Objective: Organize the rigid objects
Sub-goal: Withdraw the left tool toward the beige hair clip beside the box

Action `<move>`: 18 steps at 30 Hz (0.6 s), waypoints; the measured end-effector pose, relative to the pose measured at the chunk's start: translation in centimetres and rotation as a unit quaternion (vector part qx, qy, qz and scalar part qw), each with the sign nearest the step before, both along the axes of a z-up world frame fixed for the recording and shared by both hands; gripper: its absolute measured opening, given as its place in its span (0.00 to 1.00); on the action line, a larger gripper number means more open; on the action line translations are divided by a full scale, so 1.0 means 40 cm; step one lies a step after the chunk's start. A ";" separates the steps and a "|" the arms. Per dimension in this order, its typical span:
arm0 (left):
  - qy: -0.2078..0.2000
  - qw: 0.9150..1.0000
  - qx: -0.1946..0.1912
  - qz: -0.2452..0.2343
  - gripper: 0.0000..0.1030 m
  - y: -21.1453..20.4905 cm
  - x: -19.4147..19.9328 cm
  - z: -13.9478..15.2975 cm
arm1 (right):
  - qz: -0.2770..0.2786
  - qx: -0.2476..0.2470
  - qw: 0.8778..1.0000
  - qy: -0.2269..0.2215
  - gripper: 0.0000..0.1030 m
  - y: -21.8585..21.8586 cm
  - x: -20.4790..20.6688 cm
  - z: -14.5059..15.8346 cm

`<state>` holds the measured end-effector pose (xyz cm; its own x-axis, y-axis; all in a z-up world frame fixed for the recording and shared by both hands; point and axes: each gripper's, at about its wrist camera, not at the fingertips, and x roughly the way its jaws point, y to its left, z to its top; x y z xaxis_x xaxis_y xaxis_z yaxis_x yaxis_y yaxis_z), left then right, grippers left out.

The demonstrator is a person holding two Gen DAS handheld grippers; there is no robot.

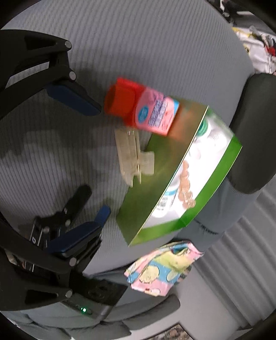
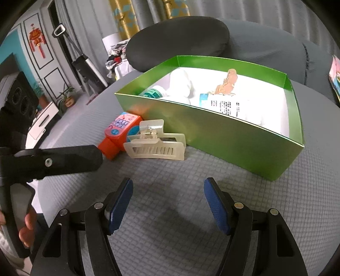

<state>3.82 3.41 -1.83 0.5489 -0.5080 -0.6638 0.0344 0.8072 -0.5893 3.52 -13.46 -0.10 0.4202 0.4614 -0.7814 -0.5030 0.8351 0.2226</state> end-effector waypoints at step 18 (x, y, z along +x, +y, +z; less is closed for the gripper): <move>0.013 1.000 -0.009 0.008 0.96 0.000 0.106 -0.056 | 0.040 0.007 0.999 0.018 0.69 0.038 0.085 -0.051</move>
<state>8.08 3.43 -4.06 0.5394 -0.5118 -0.6687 0.0053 0.7962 -0.6050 6.92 -11.96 -2.14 0.3537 0.5039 -0.7880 -0.5593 0.7892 0.2536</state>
